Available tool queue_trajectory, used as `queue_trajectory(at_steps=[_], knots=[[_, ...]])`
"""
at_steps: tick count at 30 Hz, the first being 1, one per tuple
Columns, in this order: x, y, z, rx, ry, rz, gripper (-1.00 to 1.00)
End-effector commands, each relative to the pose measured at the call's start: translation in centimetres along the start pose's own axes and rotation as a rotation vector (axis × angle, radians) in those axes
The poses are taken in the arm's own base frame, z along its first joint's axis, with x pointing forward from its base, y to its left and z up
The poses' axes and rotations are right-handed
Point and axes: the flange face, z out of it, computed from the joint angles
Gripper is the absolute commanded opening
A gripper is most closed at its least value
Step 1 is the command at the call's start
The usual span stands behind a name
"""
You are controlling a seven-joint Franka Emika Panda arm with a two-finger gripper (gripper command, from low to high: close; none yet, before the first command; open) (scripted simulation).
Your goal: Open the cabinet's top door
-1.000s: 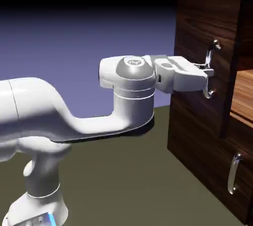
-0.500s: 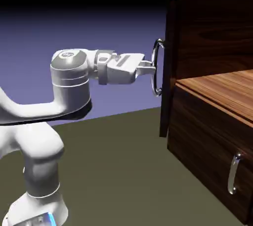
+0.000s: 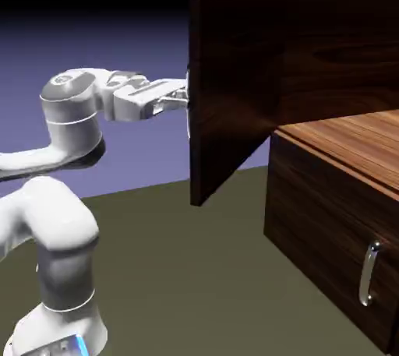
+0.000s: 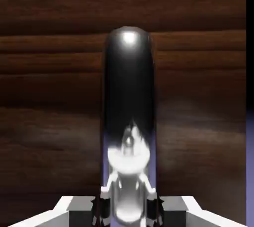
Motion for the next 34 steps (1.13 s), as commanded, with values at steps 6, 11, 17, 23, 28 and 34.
queue_trajectory(at_steps=[6, 11, 17, 23, 28, 34], knots=[[-1.0, -1.1, -4.0, -0.064, 0.064, 0.0, -1.0], [-2.3, -2.3, -7.8, -0.126, 0.126, 0.0, -1.0], [-4.7, -4.6, -13.0, -0.218, 0.219, 0.0, -1.0], [-7.7, -7.7, -18.2, -0.319, 0.319, 0.0, -1.0], [-10.3, -10.3, -21.7, -0.393, 0.394, 0.0, -1.0], [-13.2, -13.1, -24.7, -0.469, 0.469, 0.0, -1.0]])
